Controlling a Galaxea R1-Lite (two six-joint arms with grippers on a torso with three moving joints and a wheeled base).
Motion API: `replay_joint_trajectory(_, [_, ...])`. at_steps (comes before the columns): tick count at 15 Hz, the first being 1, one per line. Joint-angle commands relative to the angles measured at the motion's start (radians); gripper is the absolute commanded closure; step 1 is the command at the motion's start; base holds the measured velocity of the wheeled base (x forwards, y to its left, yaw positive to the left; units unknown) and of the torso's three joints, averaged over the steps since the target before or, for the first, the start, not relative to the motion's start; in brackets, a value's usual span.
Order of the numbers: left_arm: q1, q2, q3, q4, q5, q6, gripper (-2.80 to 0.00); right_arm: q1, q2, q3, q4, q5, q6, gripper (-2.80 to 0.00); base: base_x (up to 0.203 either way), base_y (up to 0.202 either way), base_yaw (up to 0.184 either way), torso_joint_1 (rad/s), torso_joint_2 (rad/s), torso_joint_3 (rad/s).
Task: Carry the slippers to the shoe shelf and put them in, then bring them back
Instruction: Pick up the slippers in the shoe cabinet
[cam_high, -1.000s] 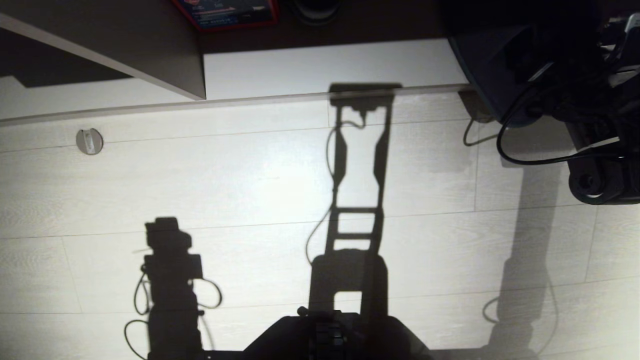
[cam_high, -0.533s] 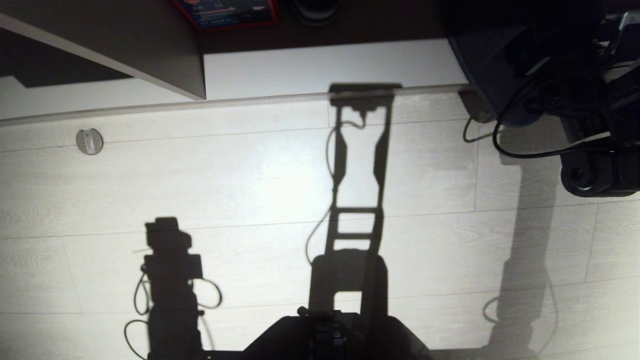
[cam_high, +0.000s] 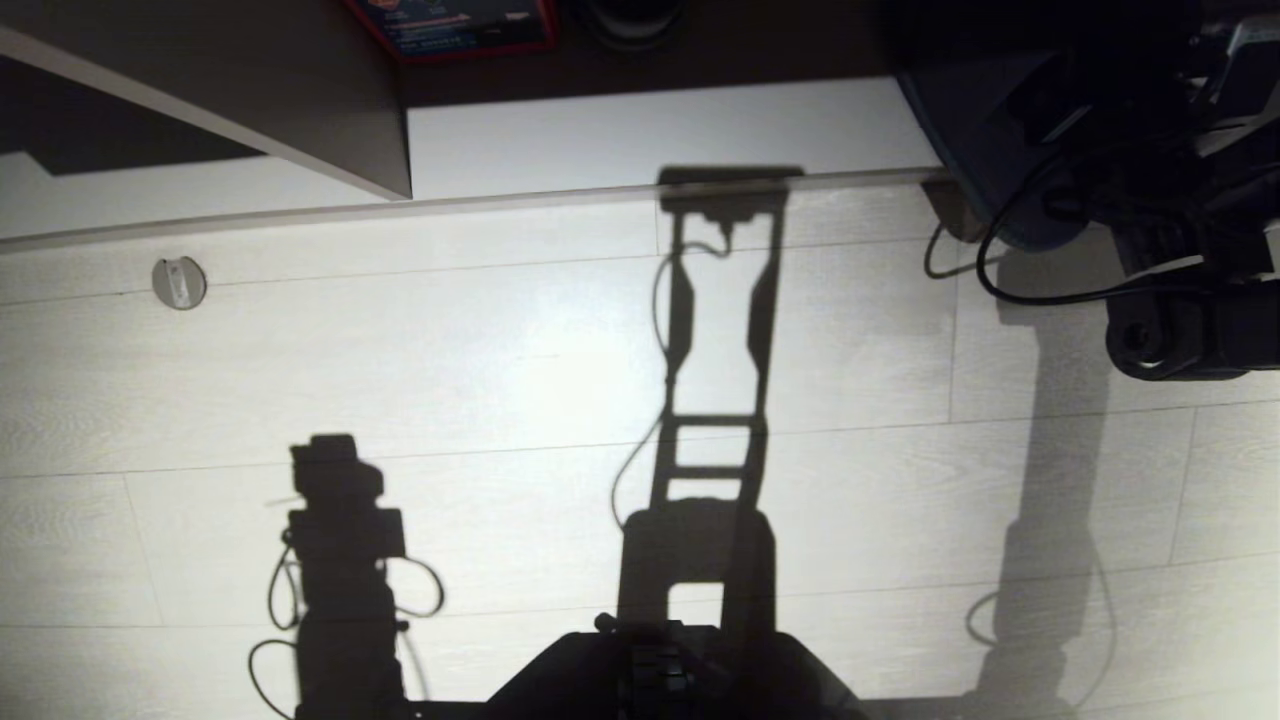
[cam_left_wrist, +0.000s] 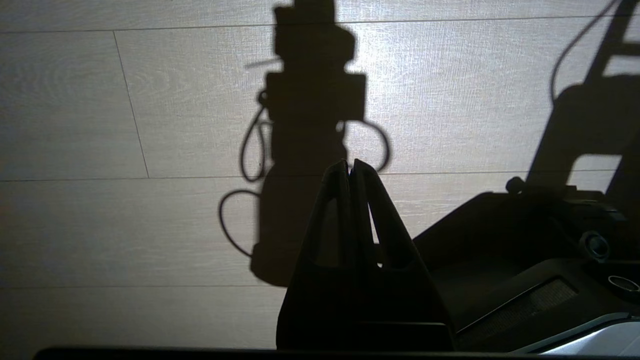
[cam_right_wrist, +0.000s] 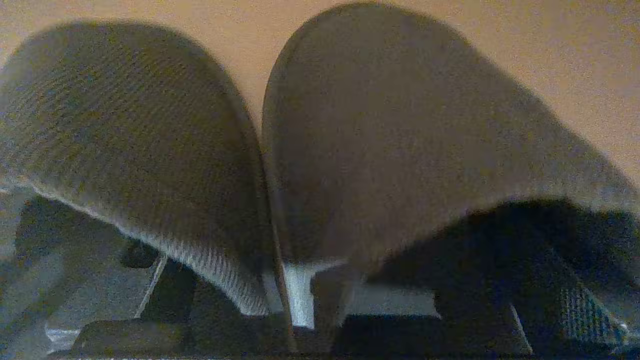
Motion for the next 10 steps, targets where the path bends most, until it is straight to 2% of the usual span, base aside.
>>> replay_joint_trajectory(1, [0.000,0.000,0.000,0.000,0.000,-0.001,0.00,0.000,0.016,-0.022,-0.008,0.002,0.003,-2.80,0.000,0.000,0.000,0.000,0.00,0.000])
replay_joint_trajectory(10, [0.000,0.000,0.000,0.000,0.000,-0.001,0.00,0.022,0.039,-0.073,-0.007,0.001,0.019,-2.80,0.000,0.000,0.000,0.000,0.00,0.000])
